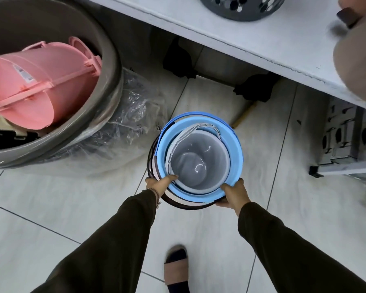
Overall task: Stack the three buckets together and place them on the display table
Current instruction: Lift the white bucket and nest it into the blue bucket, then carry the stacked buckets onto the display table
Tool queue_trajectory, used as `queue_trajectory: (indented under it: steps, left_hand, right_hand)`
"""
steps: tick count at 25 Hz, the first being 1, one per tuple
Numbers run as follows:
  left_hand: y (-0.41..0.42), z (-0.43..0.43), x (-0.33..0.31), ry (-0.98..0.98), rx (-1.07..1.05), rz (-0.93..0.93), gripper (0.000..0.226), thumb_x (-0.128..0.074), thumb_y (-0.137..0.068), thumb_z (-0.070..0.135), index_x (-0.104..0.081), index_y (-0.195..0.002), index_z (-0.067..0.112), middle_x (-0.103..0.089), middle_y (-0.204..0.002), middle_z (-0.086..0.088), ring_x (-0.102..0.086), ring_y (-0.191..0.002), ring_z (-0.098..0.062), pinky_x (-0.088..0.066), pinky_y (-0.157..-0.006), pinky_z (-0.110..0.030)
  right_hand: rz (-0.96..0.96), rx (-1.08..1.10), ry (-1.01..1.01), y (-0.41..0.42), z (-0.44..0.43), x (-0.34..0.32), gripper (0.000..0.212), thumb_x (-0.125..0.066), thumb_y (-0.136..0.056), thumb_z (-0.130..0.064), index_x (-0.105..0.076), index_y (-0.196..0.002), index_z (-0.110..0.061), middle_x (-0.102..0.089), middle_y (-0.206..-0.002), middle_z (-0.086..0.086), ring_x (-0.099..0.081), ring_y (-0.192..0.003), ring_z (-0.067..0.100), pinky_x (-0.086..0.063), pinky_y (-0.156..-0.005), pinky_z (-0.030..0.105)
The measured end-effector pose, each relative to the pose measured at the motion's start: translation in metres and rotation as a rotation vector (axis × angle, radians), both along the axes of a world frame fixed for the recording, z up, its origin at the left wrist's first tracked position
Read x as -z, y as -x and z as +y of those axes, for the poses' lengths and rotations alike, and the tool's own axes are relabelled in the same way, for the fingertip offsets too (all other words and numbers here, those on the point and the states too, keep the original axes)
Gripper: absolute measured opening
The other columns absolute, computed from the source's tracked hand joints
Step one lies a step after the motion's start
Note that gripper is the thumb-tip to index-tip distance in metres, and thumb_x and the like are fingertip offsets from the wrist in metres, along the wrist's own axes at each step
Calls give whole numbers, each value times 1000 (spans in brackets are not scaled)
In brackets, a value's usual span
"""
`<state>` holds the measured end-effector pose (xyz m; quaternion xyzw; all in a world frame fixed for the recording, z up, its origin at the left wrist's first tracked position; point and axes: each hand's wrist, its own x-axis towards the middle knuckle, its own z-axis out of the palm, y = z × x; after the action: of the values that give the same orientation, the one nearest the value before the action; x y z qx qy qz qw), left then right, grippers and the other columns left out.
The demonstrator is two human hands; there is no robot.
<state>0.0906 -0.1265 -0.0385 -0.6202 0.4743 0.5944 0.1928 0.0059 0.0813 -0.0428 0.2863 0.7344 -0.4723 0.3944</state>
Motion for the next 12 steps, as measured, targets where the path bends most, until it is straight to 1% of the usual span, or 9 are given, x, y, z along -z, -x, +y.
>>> queue_trajectory:
  steps: [1,2,3,4,5,7,9,12]
  left_hand:
    - [-4,0,-8,46,3,0,95,-81,-69,34,-25,-142,8,-51,-133,-12,-54,-116,-33,-50,-98,-48]
    - [-8,0,-15,89,-8,18,89,-82,-67,30,-30,-135,9,-58,-120,-13,-60,-101,-30,-56,-87,-45]
    - [-13,0,-25,133,-12,44,80,-82,-67,25,-33,-128,9,-60,-104,-11,-61,-86,-26,-59,-73,-40]
    - [-20,0,-36,156,-20,73,71,-81,-68,19,-35,-122,11,-59,-93,-9,-60,-75,-22,-57,-62,-36]
    - [-26,1,-49,160,-30,109,65,-79,-69,13,-37,-119,13,-57,-89,-9,-60,-70,-20,-56,-58,-34]
    - [-39,1,-72,162,-39,169,61,-78,-68,8,-40,-115,16,-58,-92,-11,-62,-70,-22,-59,-57,-32]
    - [-54,4,-109,207,-13,225,57,-77,-68,6,-41,-110,19,-61,-96,-13,-64,-73,-25,-55,-47,-24]
    - [-76,7,-177,292,9,298,52,-76,-69,6,-43,-106,19,-62,-104,-14,-64,-80,-30,-49,-37,-20]
  right_hand:
    - [2,-9,-8,-3,0,-5,39,-57,-90,-6,-39,-121,-20,-57,-118,19,-69,-96,40,-63,-71,47]
    - [9,-13,-11,-8,0,-12,38,-56,-90,-6,-39,-120,-20,-57,-118,21,-69,-93,41,-63,-68,47]
    - [18,-19,-22,-14,0,-22,37,-56,-90,-6,-39,-119,-20,-57,-117,21,-70,-90,41,-63,-66,47]
    - [24,-16,-23,-20,1,-32,36,-56,-90,-6,-39,-119,-20,-57,-116,21,-70,-89,41,-63,-65,46]
    - [27,-12,-22,-28,2,-44,36,-56,-90,-6,-39,-119,-20,-57,-117,21,-70,-88,41,-62,-63,46]
    - [39,-11,-17,-44,5,-70,37,-55,-91,-7,-38,-121,-19,-57,-118,20,-70,-88,41,-62,-63,46]
    - [64,16,-5,-63,9,-108,36,-54,-90,-8,-38,-121,-18,-56,-118,20,-69,-89,42,-62,-65,49]
    - [111,38,5,-88,12,-174,32,-53,-90,-9,-38,-118,-17,-56,-120,22,-69,-91,45,-62,-62,48]
